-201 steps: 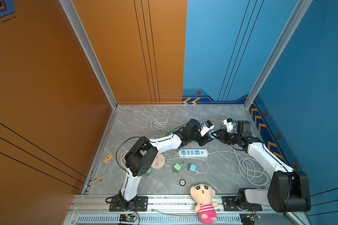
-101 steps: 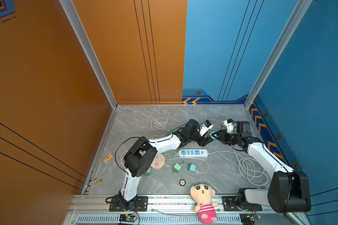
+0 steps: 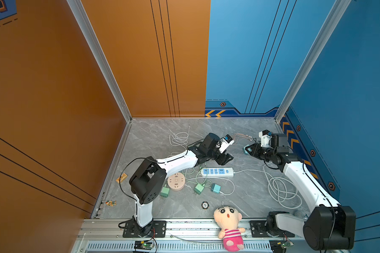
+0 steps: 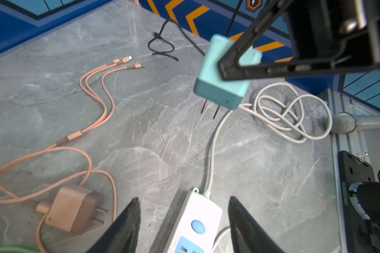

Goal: Insert plugs into power strip
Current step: Move the socket to the center of the table.

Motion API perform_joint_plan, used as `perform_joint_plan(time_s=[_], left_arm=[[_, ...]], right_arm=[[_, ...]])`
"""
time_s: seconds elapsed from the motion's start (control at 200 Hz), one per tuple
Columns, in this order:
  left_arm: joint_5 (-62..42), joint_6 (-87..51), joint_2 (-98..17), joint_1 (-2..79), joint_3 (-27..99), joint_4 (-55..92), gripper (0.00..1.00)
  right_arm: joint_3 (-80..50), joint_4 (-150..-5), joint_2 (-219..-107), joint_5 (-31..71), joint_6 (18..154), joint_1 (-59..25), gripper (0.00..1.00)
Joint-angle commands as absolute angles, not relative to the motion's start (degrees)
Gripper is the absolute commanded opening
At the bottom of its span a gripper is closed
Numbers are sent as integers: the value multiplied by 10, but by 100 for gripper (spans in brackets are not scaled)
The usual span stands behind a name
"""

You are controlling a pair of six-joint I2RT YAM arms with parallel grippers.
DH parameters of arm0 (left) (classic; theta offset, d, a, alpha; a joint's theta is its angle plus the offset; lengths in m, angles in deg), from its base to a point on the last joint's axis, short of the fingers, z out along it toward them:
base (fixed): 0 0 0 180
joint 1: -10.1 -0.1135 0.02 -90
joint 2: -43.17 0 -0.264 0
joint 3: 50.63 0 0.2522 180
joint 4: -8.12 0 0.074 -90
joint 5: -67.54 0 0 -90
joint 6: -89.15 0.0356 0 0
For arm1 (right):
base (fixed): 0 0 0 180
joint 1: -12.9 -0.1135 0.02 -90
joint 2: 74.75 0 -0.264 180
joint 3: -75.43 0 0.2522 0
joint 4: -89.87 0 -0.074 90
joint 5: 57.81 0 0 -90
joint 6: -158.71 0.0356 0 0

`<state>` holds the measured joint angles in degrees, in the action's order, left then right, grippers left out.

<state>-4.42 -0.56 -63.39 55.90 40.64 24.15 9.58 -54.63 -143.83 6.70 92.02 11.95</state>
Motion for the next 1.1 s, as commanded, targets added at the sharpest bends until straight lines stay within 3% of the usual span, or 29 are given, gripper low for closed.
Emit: perform_joint_plan(time_s=[0.0, 0.45, 0.716, 1.091], left_arm=[[-96, 5, -624, 565, 399, 364, 61], [-110, 149, -678, 602, 444, 472, 61], [-155, 185, -728, 609, 497, 519, 63], [-136, 202, -762, 610, 529, 559, 67]], right_arm=[[81, -516, -1423, 107, 898, 124, 0], [69, -465, -1383, 163, 875, 138, 0], [75, -465, -1366, 172, 879, 149, 0], [80, -466, -1366, 171, 881, 151, 0]])
